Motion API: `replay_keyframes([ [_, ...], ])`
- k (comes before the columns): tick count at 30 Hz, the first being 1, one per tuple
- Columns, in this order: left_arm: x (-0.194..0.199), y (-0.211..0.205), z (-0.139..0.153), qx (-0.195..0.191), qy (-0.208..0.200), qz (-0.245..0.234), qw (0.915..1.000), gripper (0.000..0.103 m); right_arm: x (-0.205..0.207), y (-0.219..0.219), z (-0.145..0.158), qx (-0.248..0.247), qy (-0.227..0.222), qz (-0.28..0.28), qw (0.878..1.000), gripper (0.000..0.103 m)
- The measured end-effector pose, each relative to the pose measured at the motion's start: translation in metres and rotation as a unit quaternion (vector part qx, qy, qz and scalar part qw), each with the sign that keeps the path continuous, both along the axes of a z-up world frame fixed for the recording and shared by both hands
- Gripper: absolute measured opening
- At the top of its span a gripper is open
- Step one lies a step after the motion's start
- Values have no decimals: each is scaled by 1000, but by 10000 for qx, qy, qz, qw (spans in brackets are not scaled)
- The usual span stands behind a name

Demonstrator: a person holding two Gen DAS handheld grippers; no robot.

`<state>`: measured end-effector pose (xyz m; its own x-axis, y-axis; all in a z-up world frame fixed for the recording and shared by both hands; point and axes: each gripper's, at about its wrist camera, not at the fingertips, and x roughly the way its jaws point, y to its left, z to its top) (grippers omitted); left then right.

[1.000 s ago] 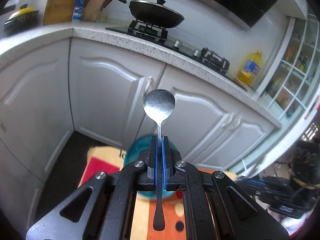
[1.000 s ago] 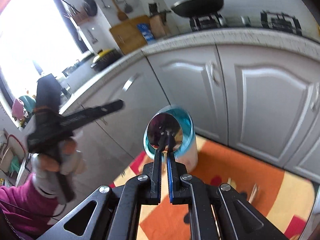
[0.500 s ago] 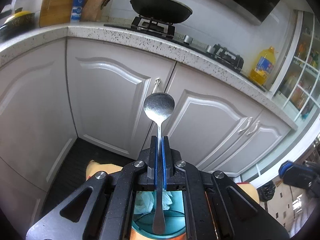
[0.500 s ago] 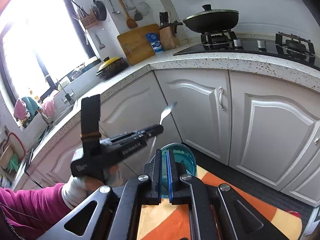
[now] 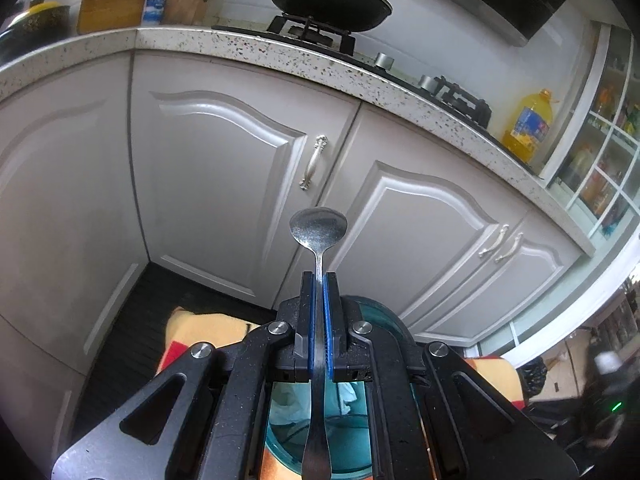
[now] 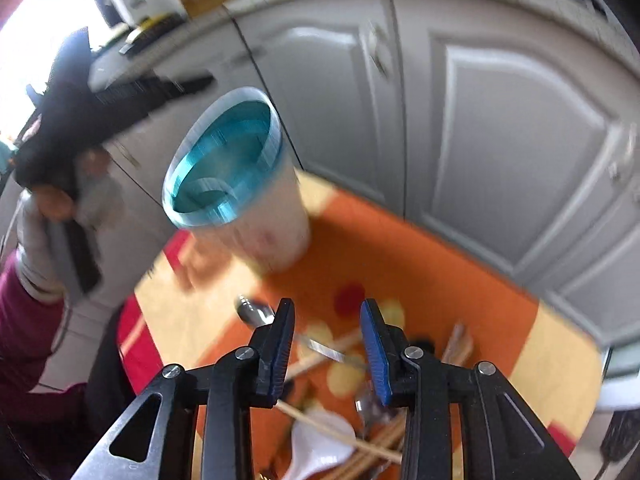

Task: Organize utensils
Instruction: 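Lower the spoon into the cup lid slot and open the left gripper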

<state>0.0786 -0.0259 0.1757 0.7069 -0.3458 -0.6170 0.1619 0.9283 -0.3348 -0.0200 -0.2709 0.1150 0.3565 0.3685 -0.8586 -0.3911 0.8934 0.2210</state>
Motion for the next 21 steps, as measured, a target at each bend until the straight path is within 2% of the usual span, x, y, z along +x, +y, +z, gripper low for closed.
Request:
replay_keyframes([
  [4,-2,-3,-1,-158,90,-105,9998,2,-14,21,-23,-518,17,567,9970,34],
  [6,-5,-4,1,-203,116,-173,9996,2,-16,31,-32,-543,78,733,9958,34],
  [9,-10,-5,7,-284,68,-231,9993,2,-16,35,-36,-451,66,721,9964,34],
  [12,-10,-5,13,-462,66,-381,9982,2,-11,27,-29,-248,63,447,9987,34],
  [14,-12,-5,17,-576,73,-464,9972,2,-9,22,-16,-12,-30,272,9996,34],
  [17,-19,-7,23,-635,32,-577,9963,2,-5,8,19,646,-394,-14,9971,34],
  [19,-24,-10,26,-625,-26,-655,9959,2,5,-7,46,1355,-628,-315,9883,34],
  [21,-27,-12,29,-617,-67,-732,9954,2,16,-17,60,2018,-666,-499,9759,35],
])
